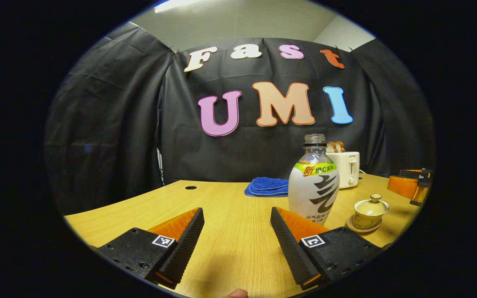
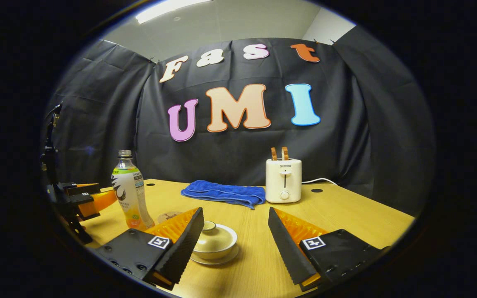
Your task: Open the teacup lid with one hand, grasp the water bottle and pour water into the teacup with the other hand; after pouring, place the water bottle on the coaster and then close the teacup lid.
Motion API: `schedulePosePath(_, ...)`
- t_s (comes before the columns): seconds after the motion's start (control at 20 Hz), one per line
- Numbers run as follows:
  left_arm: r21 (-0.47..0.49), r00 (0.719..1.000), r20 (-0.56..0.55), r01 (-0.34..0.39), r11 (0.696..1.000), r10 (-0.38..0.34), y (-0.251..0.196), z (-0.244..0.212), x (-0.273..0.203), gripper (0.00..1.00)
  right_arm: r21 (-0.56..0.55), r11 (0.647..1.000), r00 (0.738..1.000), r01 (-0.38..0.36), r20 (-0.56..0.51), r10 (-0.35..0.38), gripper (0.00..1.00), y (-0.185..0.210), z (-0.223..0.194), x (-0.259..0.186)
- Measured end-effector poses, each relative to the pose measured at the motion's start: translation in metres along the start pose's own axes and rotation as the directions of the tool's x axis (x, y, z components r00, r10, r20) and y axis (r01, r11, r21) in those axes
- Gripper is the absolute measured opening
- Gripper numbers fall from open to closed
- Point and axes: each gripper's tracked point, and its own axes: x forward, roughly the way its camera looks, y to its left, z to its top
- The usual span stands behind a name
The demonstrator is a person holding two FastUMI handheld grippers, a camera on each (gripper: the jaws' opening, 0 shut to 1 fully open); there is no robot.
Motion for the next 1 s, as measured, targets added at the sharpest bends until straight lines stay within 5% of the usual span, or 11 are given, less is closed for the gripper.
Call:
schedulePosePath(0.75, 0.0, 1.0, -0.001, 0.0, 1.0, 0.0, 0.001, 0.0, 0.0, 0.94, -0.083, 0.995, 0.989, -0.054, -0.142, 0.041, 0.96, 0.038, -0.034, 0.027)
schedulePosePath(0.8, 0.0, 1.0, -0.001, -0.001, 1.0, 0.001, 0.001, 0.001, 0.0, 0.95, -0.081, 0.995, 0.988, -0.053, -0.148, 0.041, 0.82, 0.038, -0.035, 0.028)
schedulePosePath(1.0, 0.0, 1.0, -0.001, -0.003, 1.0, 0.003, 0.001, 0.0, -0.001, 0.94, -0.056, 0.997, 0.984, -0.06, -0.17, 0.05, 0.72, 0.04, -0.041, 0.033)
